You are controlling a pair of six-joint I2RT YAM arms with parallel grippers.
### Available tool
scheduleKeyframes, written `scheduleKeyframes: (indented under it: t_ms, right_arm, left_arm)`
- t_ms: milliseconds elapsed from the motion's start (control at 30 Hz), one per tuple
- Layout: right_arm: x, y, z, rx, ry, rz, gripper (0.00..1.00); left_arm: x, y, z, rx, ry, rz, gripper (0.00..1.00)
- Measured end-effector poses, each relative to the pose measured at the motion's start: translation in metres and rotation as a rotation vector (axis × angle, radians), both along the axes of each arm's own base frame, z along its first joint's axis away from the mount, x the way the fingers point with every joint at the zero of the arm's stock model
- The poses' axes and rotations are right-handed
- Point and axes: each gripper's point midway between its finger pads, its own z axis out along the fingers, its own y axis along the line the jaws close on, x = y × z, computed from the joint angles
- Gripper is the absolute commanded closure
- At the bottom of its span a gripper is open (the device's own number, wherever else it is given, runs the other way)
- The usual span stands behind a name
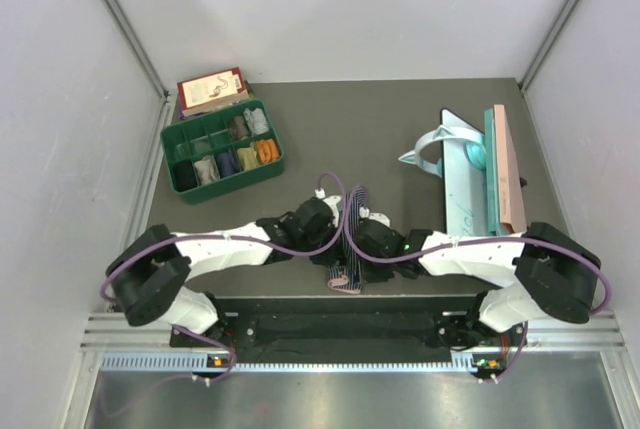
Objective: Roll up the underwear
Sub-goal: Fold the underwear at the center of the board.
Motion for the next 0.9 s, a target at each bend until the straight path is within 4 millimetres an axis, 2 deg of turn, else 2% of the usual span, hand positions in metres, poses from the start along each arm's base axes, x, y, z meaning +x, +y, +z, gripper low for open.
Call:
scheduleKeyframes:
  t_ms: [200,467,533,767,900]
  right_arm:
    - [-0.001,-0.003,0.002,0.02,-0.003,-0.021,0.66]
    - [-0.007,-0.03,0.006,-0.033,-0.023,-0.039,0.53]
    - [-0.007,-0.034,0.008,-0.036,-0.031,-0.045,0.53]
    - [-0.012,-0.053,0.003,-0.069,-0.036,-0.067,0.71]
    - [-0.012,-0.053,0.001,-0.069,-0.035,-0.073,0.75]
  left_arm:
    - [-0.005,-0.024,-0.011,0.007,0.002,-0.049,1.0]
    - [-0.011,-0.041,-0.009,-0.028,-0.02,-0.088,1.0]
    - [-0.012,-0.043,-0.008,-0.036,-0.025,-0.094,1.0]
    - [-0.013,-0.047,-0.008,-0.041,-0.032,-0.103,1.0]
    - [-0.014,-0.049,-0.009,-0.038,-0.033,-0.113,1.0]
